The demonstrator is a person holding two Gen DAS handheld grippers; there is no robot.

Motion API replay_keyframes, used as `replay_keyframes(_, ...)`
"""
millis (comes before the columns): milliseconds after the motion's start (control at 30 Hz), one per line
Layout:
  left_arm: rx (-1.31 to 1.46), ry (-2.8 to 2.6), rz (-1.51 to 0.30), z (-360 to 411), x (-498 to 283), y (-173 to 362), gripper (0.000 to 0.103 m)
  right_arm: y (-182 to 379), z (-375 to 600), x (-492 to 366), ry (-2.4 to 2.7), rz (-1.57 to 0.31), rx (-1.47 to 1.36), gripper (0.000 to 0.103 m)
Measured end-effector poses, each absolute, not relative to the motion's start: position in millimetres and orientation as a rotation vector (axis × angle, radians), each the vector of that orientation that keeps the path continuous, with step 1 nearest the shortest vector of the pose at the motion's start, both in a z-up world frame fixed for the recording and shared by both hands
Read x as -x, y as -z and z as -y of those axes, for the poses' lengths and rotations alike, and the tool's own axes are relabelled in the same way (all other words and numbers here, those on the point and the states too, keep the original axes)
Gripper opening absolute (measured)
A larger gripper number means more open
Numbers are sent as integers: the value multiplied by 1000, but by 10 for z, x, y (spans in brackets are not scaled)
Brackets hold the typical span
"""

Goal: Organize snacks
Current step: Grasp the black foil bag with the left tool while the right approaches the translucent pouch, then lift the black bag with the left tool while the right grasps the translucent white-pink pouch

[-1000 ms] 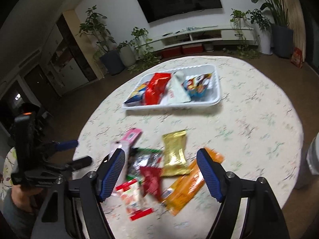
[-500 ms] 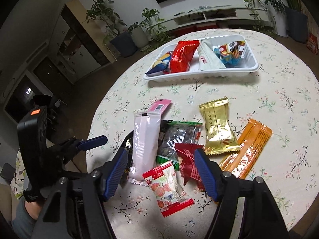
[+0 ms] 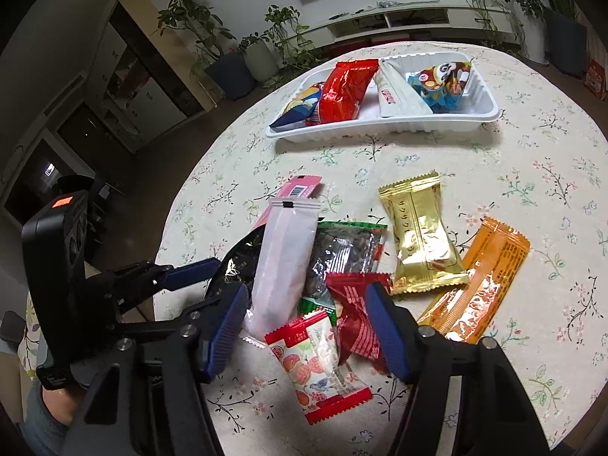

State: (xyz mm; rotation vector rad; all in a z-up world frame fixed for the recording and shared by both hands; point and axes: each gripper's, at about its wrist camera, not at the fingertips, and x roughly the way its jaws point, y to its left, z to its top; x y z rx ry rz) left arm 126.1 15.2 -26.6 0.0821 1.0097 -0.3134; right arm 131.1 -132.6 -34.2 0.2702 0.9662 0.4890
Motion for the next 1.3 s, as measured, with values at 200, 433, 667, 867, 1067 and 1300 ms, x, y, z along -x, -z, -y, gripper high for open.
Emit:
replay_keyframes(200, -56, 338, -997, -186, -1247, 260, 23, 373, 1290, -1372, -503, -984, -310, 67)
replay_keyframes(433, -27, 353, -994, -266, -1197, 230, 22, 368, 1065, -1452, -513, -1000, -260, 67)
replay_keyframes(667, -6, 363, -994, -321, -1193, 258, 17, 405, 887, -1471, -516, -1009, -145, 26)
replay_keyframes(867, 19, 365, -983, -362, -1165, 222, 15, 372, 1006, -1436, -524, -985, -206, 14)
replay_keyframes(1067, 54, 366, -975, -421, -1128, 168, 15, 224, 1163, -1399, -537, -940, -278, 14)
replay_keyframes(1300, 106, 360, -932, -565, -1052, -40, 15, 88, 1308, -1371, -571, -892, -364, 14)
